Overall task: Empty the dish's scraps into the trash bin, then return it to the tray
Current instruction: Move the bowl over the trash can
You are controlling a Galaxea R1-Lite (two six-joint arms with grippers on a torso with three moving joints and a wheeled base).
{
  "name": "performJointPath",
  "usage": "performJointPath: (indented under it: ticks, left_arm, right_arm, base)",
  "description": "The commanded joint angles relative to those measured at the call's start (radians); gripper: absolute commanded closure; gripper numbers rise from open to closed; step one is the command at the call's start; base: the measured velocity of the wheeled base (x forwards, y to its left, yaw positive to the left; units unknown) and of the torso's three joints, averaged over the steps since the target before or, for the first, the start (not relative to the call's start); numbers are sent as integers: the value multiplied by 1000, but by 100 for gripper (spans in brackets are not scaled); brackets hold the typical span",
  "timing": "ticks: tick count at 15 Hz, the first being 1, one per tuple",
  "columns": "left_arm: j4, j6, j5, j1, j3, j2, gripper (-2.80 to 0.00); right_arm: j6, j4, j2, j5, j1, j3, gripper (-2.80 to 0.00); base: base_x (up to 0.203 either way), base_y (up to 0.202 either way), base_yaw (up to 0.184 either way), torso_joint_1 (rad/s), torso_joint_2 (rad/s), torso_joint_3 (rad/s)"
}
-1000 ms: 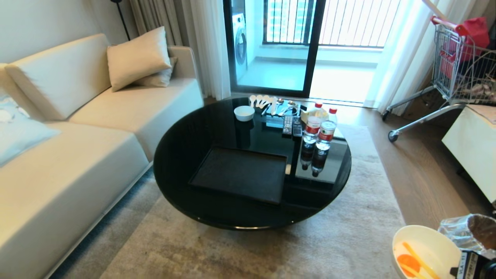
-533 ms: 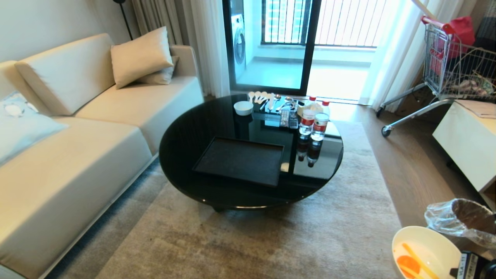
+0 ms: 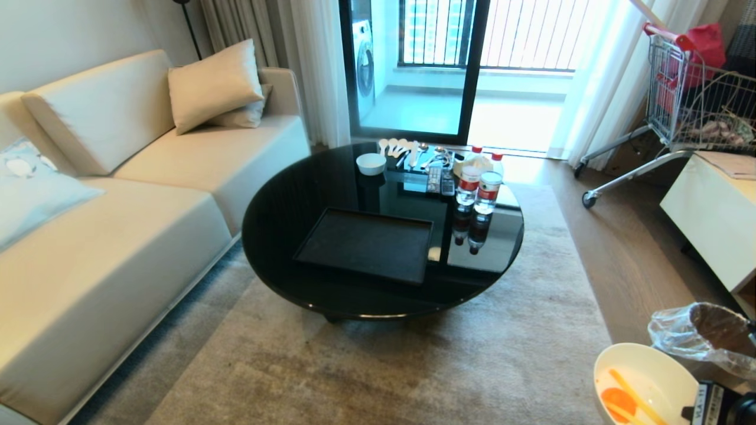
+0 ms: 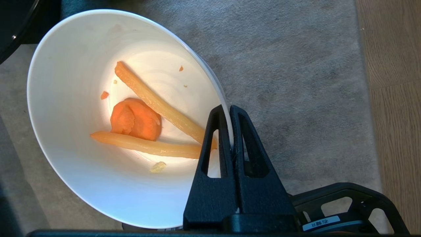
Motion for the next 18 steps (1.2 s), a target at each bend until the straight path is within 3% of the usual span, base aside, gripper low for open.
performJointPath:
  ticks: [1,18]
  left_arm:
    - [0,-1,1,0,0,0,0]
    - [0,-1,1,0,0,0,0]
  right_arm:
    - [4,2,1,-2,7,-7,0]
    - [25,-38,46,1,12,-25,0]
  base:
    - [0,0,0,0,0,0]
    - [0,0,0,0,0,0]
